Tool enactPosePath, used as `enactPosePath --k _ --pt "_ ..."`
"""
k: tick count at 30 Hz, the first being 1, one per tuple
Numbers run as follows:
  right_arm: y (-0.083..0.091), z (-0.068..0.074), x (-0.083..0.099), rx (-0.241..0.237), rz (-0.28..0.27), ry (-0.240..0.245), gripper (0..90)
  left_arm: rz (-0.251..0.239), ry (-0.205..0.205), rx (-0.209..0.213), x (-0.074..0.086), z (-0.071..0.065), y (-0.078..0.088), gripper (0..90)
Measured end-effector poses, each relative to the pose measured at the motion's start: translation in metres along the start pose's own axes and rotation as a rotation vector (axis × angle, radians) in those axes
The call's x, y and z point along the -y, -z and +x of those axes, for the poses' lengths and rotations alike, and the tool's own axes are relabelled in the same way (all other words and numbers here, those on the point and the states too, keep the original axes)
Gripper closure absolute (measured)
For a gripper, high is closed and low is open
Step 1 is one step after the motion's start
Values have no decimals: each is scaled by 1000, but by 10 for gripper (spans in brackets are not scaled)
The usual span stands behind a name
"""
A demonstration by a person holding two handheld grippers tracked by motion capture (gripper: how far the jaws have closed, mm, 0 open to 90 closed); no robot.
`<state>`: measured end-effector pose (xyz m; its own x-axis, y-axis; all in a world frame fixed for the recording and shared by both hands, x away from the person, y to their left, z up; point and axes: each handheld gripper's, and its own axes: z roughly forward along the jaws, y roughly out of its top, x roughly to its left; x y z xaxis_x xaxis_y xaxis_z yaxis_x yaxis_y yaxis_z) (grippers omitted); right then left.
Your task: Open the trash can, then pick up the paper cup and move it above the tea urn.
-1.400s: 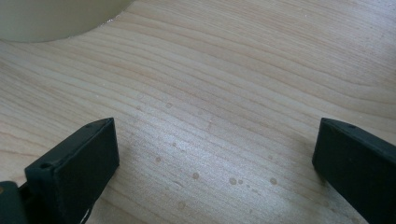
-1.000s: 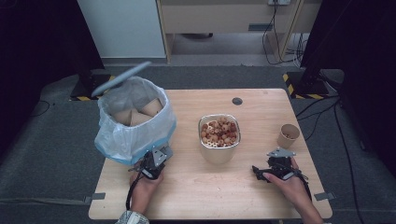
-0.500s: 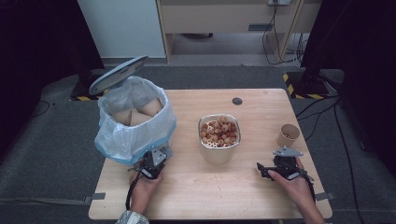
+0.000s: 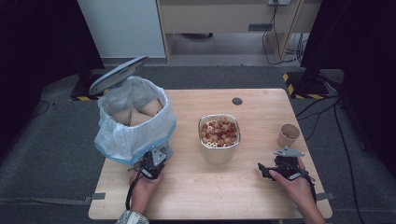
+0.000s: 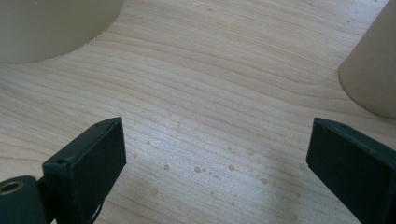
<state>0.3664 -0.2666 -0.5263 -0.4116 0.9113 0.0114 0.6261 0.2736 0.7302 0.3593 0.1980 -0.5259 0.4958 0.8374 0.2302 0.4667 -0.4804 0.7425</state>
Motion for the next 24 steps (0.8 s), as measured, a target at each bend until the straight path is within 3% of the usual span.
enactPosePath --k 9,14,15,17,21,24 --pt "7 -3 0 -3 -17 -25 43 2 -1 4 0 1 0 892" --pt "19 -10 1 82 -46 -36 52 2 -2 2 0 0 0 892" --pt "24 -14 1 115 -69 -62 55 1 1 0 0 0 0 892" --pt "25 -15 1 128 -73 -72 57 1 -2 -1 0 0 0 892" --pt "33 -25 1 202 -111 -116 74 2 -3 -1 0 0 0 892" --pt "35 -28 1 212 -120 -126 76 2 -3 -1 0 0 0 892"
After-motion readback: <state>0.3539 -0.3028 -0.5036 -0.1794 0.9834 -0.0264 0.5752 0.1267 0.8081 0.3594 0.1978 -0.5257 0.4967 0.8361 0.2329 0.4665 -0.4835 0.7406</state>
